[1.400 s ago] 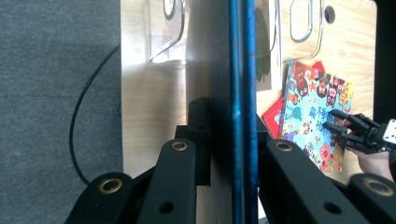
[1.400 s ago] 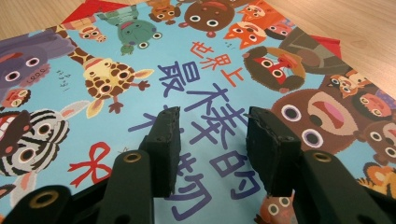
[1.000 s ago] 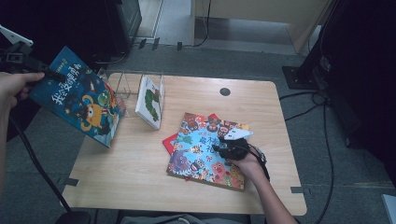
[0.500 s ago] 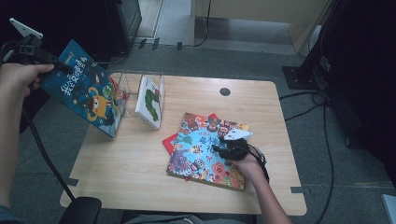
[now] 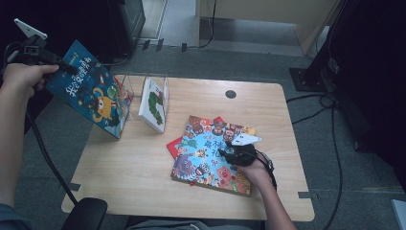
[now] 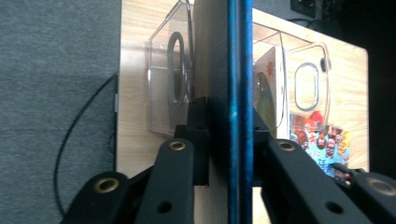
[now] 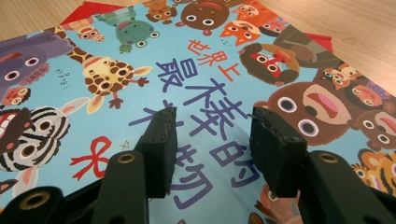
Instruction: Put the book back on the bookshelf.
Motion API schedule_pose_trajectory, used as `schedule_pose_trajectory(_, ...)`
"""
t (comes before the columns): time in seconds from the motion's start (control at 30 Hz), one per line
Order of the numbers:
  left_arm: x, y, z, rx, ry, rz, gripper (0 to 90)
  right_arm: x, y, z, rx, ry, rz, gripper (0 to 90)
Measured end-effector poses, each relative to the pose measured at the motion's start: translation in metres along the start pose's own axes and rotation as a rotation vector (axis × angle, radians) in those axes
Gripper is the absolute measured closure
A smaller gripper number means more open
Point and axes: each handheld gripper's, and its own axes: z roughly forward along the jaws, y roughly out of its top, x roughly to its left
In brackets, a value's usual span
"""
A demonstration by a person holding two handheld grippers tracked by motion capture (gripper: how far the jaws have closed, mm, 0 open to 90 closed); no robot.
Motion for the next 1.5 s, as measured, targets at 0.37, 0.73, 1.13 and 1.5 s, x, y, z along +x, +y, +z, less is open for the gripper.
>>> schedule_pose_trajectory(0.37,-0.009,-0.009,-0.015,-0.031,0.005,0.016,51.7,0.000,0.001,0.000,0.004,0.012,-0.002,48.3)
schedule_pose_trajectory(0.73,-0.027,-0.027,-0.054,-0.044,0.042,0.061,44.7,-0.012,0.006,-0.008,0.018,0.050,0.072,50.5)
schedule_pose_trajectory(1.13,-0.052,-0.046,-0.059,-0.071,0.009,0.107,43.6,-0.022,0.005,-0.025,0.019,0.013,0.068,50.2)
schedule_pose_trajectory(1.5,-0.069,-0.063,-0.019,-0.054,0.002,0.142,41.1,-0.032,0.003,-0.045,-0.024,-0.018,0.088,50.9)
